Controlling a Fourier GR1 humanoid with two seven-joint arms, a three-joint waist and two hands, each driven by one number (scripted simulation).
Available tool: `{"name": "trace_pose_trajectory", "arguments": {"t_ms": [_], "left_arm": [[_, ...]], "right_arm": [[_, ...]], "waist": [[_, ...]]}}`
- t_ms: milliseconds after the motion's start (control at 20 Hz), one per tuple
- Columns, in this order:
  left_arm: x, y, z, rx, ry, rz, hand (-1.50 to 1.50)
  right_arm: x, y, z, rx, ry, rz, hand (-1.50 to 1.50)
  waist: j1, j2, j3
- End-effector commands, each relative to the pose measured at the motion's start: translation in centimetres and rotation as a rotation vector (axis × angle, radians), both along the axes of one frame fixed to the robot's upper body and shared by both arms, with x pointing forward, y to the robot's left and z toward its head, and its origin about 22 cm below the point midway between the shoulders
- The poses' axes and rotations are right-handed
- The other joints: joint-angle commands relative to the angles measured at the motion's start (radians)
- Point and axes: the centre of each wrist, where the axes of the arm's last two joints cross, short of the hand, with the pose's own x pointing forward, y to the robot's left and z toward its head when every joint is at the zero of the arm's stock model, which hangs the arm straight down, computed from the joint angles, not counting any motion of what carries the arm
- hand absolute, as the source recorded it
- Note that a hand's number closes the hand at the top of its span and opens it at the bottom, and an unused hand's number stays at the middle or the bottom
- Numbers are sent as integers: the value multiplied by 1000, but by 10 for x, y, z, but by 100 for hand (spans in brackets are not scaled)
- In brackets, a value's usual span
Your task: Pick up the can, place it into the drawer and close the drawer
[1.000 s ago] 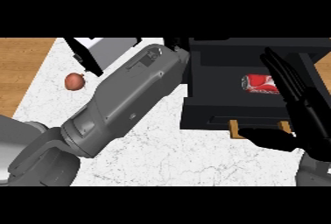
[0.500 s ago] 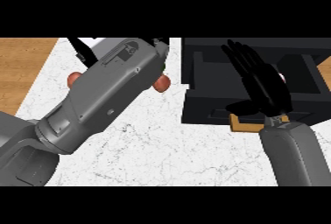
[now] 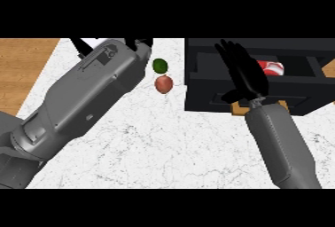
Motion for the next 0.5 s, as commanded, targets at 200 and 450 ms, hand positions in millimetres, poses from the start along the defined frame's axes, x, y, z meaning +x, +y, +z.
{"name": "trace_pose_trajectory", "arguments": {"t_ms": [200, 450], "left_arm": [[-12, 18, 9, 1, -5, -9, -150], [-14, 38, 5, -9, 21, 0, -150]], "right_arm": [[22, -8, -37, -44, -45, -70, -150], [31, -6, -40, -33, -87, -104, -150]], "waist": [[13, 9, 5], [21, 10, 5]]}}
